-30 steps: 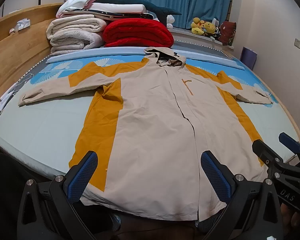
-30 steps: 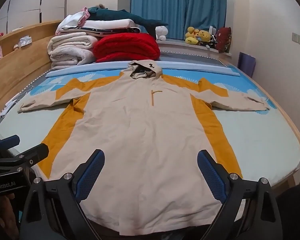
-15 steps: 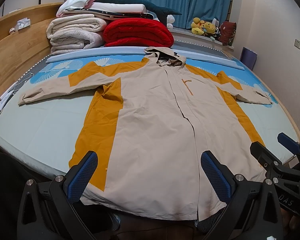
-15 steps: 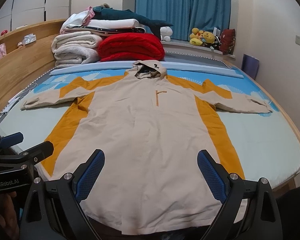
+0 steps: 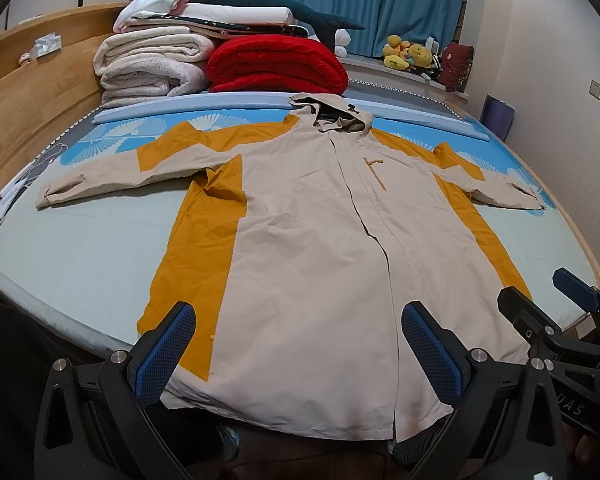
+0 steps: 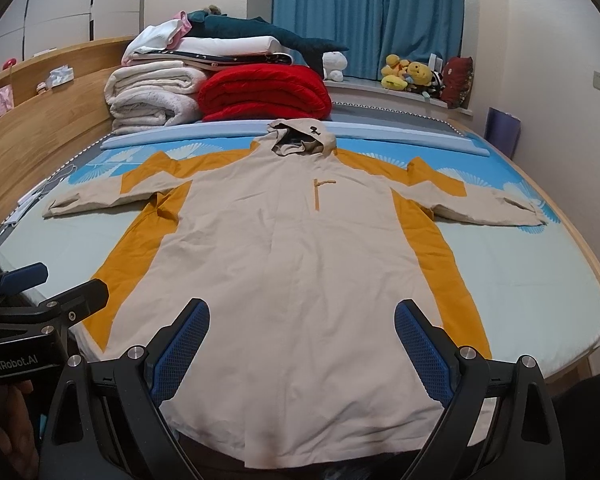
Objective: Fold large clothes
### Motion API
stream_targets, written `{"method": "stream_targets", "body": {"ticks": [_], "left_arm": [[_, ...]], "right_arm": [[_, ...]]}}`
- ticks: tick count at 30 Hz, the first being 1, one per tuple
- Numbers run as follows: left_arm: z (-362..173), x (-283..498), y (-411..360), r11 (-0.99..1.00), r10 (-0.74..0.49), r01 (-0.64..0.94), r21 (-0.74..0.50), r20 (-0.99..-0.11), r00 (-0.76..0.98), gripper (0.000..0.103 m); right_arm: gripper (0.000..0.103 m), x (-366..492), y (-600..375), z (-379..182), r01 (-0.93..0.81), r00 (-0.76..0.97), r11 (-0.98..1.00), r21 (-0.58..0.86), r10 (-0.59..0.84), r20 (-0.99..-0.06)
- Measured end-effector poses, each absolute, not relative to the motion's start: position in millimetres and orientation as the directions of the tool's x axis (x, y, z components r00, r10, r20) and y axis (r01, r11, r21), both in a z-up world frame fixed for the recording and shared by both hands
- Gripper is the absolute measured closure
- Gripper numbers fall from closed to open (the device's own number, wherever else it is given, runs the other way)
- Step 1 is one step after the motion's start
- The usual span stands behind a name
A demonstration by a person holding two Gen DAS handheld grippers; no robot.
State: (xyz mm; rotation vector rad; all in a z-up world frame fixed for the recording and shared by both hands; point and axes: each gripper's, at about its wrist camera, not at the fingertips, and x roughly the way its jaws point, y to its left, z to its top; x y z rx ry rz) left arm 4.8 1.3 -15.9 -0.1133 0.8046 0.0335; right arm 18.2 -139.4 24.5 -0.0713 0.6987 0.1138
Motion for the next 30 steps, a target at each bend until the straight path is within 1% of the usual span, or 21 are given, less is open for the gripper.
{"method": "stream_targets", "body": {"ticks": [30], "left_arm": [[-17.0,5.7,2.9,0.993,-0.016,-0.074,-0.093,-0.722,0.692,0.001]], "right_arm": [[0.010,19.1,-139.5,26.3,-0.129,0.758,0.991,-0.030,0.079,-0.647]]}}
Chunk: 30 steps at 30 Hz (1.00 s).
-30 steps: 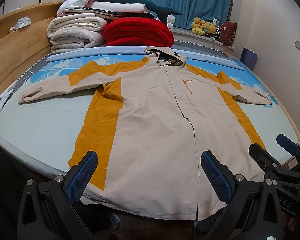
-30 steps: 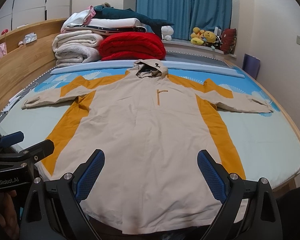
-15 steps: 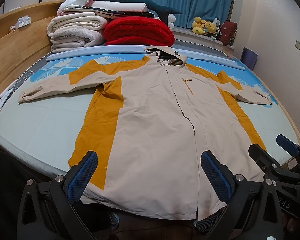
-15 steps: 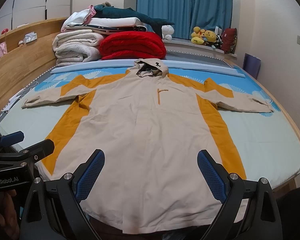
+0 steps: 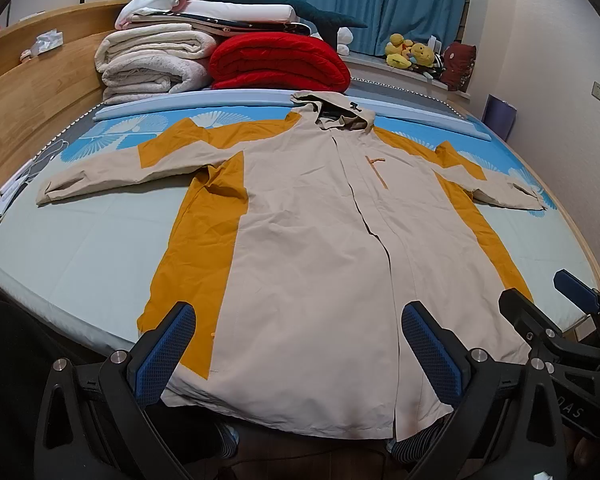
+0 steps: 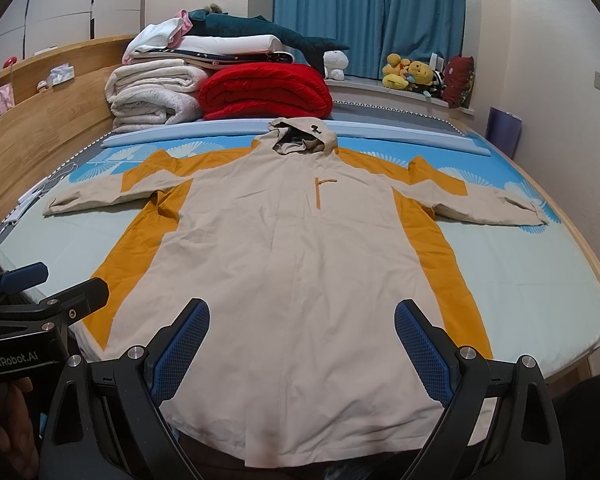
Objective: Fold large clothes
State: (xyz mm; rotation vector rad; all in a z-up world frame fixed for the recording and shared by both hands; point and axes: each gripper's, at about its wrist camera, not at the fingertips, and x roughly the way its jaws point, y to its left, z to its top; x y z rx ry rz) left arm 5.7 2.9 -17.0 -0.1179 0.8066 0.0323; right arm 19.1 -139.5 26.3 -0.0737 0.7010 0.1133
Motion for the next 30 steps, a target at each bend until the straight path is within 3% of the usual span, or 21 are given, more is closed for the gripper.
{"method": "stream_targets", "body": {"ticks": [24,26,29,30], "left_arm": [[-18.4,4.1,9.9,0.991,0.000,-0.098,-0.095,-0.716,0.698,0.001],[-9.2,6.1,13.1,0.990,0.028,-0.118,-0.081,-0.697,0.716,0.006],[7.6,12.9,19.7,0.990,0.083,-0.136,-0.030,-0.656,0.750,0.024],[13.3,17.6,23.2,0.990,0.093,-0.140,-0.022,-0.647,0.756,0.035]], "right_arm": [[0.010,17.4,-138.6,26.5,-0.108,0.779,0.993,-0.044,0.057,-0.624],[0.011,19.4,-145.9,30.4,-0.103,0.789,0.994,-0.046,0.054,-0.612],[0.017,24.4,-158.6,44.6,-0.094,0.805,0.995,-0.035,0.055,-0.591],[0.019,26.2,-160.7,49.2,-0.092,0.808,0.995,-0.034,0.055,-0.587]]}}
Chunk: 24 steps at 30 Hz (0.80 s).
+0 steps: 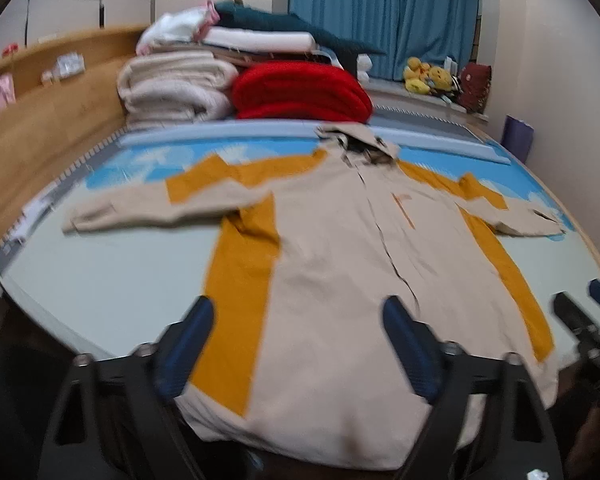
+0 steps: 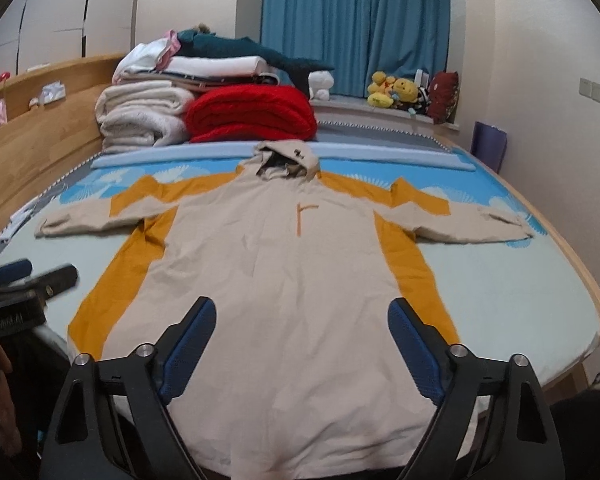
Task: Fold large clothes
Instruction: 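Reach the left gripper to the sleeve cuff and grasp it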
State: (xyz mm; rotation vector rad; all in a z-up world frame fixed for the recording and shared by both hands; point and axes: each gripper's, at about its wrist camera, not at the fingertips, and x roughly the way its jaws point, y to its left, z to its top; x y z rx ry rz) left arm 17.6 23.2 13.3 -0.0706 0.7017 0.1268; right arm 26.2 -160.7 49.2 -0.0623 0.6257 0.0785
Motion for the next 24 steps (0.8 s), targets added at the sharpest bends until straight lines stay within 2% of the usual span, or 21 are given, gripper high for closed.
{"method": "stream_targets", "body": {"ticks": [1,4,9,14,18,24], "left_arm": [[19.4,24.3,28.3,0.990,0.091,-0.139,-0.025,-0.643,0.761,0.045],[33.2,43.1,41.9,0.989,0.089,-0.141,-0.034,-0.623,0.777,0.063],[58.0,76.9,68.7,0.987,0.052,-0.132,-0.095,-0.589,0.807,0.065],[82.0,125.9,93.9,0.986,0.078,-0.147,-0.077,-0.569,0.819,0.066],[100.1,171.5,120.5,0.981,0.119,-0.183,-0.063,-0.549,0.827,0.067],[84.6,238.0,164.4,0.968,0.170,-0.246,-0.051,-0.591,0.789,0.070]], "right_arm": [[0.021,29.7,-164.2,55.1,-0.090,0.814,0.995,-0.032,0.055,-0.579],[0.027,43.9,-170.9,74.4,-0.088,0.833,0.996,-0.034,0.055,-0.550],[0.034,75.6,-171.6,107.4,-0.101,0.856,0.994,-0.041,0.065,-0.513],[0.034,120.7,-171.7,135.6,-0.095,0.867,0.995,-0.035,0.066,-0.494],[0.039,161.9,-170.7,159.3,-0.097,0.887,0.995,-0.023,0.076,-0.455],[0.039,234.2,-148.9,190.7,-0.116,0.922,0.993,-0.022,0.100,-0.375]]}}
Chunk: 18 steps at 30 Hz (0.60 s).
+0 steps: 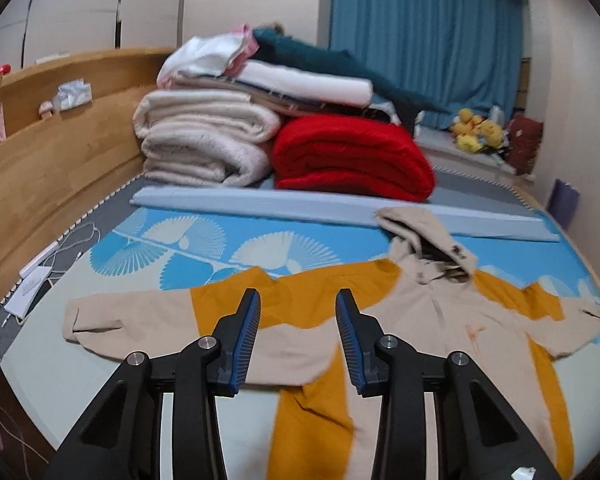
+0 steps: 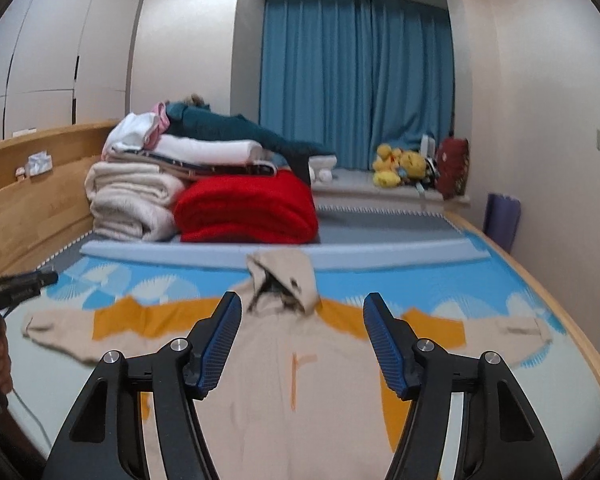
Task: Fold large clothes
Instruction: 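Reach the left gripper to the sleeve cuff and grasp it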
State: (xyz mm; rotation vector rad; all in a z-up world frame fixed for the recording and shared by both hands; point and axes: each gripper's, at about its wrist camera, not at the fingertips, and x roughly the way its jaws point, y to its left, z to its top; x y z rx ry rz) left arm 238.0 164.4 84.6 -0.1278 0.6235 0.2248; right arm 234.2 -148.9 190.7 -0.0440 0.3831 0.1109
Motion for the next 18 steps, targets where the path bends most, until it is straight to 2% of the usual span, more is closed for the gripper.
{"method": "stream_targets", "body": {"ticks": [4,9,12,16,17,18], "left_arm": [[43.9,269.8,199.0,0.951,0.180,-0.303,-0.067,-0.678,0.713,0.077],[-9.5,295.6,247.4,0.915,0.227,-0.402,-0.038,-0.775,0.590,0.078],[-37.4,303.9,290.7,0.863,0.197,-0.491,-0.115,-0.820,0.538,0.078],[-59.6,305.7,340.0,0.802,0.270,-0.592,-0.075,-0.839,0.472,0.077],[-64.3,302.8,353.2,0.780,0.280,-0.620,-0.077,-0.844,0.458,0.076],[-69.8,299.3,368.9,0.754,0.290,-0.652,-0.079,-0.850,0.439,0.075]], "right_arm": [[0.039,282.1,-127.6,180.2,-0.151,0.919,0.988,-0.029,0.129,-0.372],[0.039,324.3,-117.4,124.7,-0.199,0.871,0.979,0.036,0.194,-0.451],[0.039,350.5,-118.9,91.0,-0.225,0.793,0.966,0.130,0.259,-0.552],[0.040,371.6,-123.1,77.9,-0.232,0.775,0.965,0.122,0.259,-0.576],[0.051,375.0,-126.4,78.5,-0.232,0.777,0.965,0.120,0.258,-0.575],[0.066,381.6,-127.7,73.9,-0.234,0.773,0.965,0.117,0.258,-0.580]]}}
